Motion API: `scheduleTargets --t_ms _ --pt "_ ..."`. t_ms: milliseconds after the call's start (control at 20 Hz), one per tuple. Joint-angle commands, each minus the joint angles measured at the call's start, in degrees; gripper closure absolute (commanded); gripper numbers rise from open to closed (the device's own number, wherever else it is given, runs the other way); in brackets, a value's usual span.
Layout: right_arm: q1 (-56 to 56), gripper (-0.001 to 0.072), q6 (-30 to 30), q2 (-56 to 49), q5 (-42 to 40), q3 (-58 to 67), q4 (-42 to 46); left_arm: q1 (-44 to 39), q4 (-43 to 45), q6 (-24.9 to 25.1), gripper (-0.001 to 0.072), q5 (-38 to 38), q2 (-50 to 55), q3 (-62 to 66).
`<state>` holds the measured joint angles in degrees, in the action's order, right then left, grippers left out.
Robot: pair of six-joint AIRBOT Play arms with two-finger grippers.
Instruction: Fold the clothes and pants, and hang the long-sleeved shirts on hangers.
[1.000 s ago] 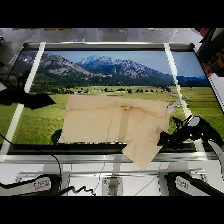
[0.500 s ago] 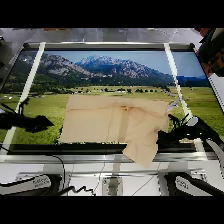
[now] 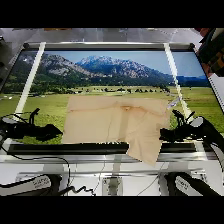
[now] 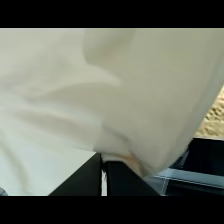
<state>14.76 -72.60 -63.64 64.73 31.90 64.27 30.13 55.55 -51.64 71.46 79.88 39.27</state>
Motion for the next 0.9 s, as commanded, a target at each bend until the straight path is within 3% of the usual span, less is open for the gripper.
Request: scheduleTargets --t_ms 0,150,200,250,500,650,750,850 --pt "-0.04 0.0696 0.11 0.42 0.11 0.09 -1.84 -3.50 4.00 0.02 0.0330 -0.26 0.09 -2.71" --pt "-0.04 0.0697 0.11 0.42 0.09 0.09 -3.08 -6.23 9.84 0.02 0.0361 3.48 0.09 -3.08" --pt "-0.04 0.0697 0.13 0.42 0.11 0.09 -3.08 -6.51 9.86 0.02 0.0461 4.24 0.04 -3.06" --pt "-0.07 0.0697 0.13 0.42 0.15 0.09 -3.13 -6.64 8.72 0.07 0.0673 4.50 -0.07 -3.02" --pt "-0.04 0.0697 0.31 4.83 1.81 2.62 -8.90 -6.51 0.02 7.21 0.0694 11.10 -2.25 2.82" --pt "-0.04 0.0697 0.13 9.97 0.79 7.96 -15.74 -6.40 -9.20 8.39 0.0694 12.85 -3.19 12.13" --pt "-0.07 0.0697 -1.42 11.08 -6.60 10.93 -21.20 -6.47 -18.64 8.35 0.0694 8.02 -3.19 16.00" --pt "-0.94 0.0697 -6.99 10.58 -19.43 11.54 -25.05 -7.48 -27.74 8.35 0.0695 -3.08 -3.08 16.48"
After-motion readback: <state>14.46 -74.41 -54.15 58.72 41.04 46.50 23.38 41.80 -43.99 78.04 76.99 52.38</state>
